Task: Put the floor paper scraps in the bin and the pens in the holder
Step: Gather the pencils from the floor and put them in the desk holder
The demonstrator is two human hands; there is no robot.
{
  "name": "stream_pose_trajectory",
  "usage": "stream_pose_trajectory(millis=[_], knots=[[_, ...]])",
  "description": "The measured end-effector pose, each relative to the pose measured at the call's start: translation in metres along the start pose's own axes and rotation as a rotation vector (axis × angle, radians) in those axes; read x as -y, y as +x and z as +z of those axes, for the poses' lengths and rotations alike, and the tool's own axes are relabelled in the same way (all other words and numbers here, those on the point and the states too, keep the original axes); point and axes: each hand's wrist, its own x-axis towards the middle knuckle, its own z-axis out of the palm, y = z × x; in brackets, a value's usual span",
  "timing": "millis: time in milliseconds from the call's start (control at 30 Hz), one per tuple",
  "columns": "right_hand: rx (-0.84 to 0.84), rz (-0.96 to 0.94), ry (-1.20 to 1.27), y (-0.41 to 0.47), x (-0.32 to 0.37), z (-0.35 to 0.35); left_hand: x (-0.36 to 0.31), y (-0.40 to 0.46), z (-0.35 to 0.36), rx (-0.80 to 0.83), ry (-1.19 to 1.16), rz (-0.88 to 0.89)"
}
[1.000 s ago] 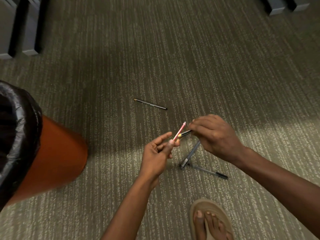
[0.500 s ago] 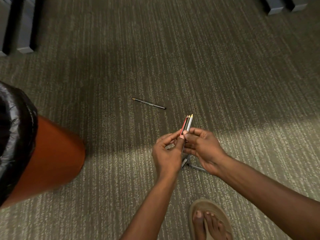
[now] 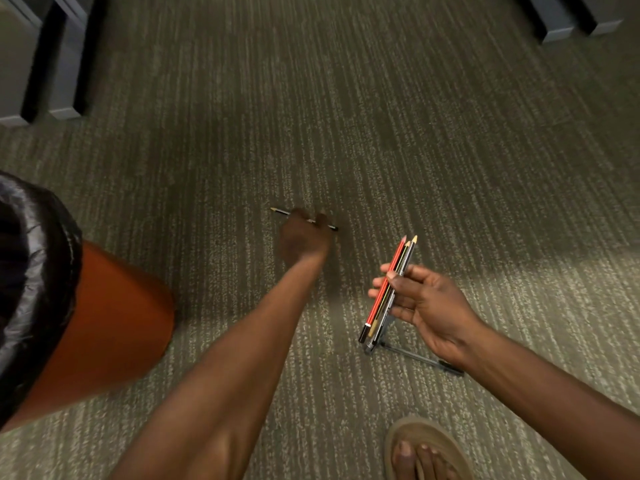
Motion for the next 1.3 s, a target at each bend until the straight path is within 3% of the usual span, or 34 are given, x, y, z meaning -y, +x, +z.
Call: stream_pose_trajectory(millis=[133, 333, 433, 567, 667, 967, 1067, 1133, 1200, 1300], knots=[[0.006, -0.002, -0.003, -0.004, -0.001, -0.002, 0.003, 0.032, 0.006, 0.032, -0.004, -0.142], [-0.012, -0.010, -0.007, -0.006, 0.001, -0.012, 0.001, 0.027, 0.005, 0.058, 0.058, -0.154], [-0.043, -0.034, -0.020, -0.003, 0.005, -0.017, 0.000, 0.001, 0.000, 0.094, -0.067, -0.108], [-0.095, -0.066, -0.071, 0.005, 0.009, -0.020, 0.002, -0.058, -0.009, 0.335, -0.400, 0.034], [-0.071, -0.046, -0.093, 0.008, 0.009, -0.018, 0.007, -0.104, -0.016, 0.446, -0.435, 0.149], [0.042, 0.044, 0.011, -0.009, 0.006, 0.004, 0.011, -0.160, -0.038, 0.149, -0.036, 0.502], [0.073, 0.108, 0.023, -0.028, 0.018, 0.024, -0.001, -0.170, -0.063, 0.129, 0.144, 0.552], [0.090, 0.124, 0.020, -0.050, 0.038, 0.037, -0.015, -0.185, -0.088, 0.130, 0.100, 0.534], [0.127, 0.142, 0.018, -0.085, 0.071, 0.061, -0.030, -0.205, -0.129, 0.073, -0.095, 0.459], [0.187, 0.084, 0.007, -0.149, 0.125, 0.109, -0.054, -0.241, -0.211, 0.037, -0.321, 0.242]])
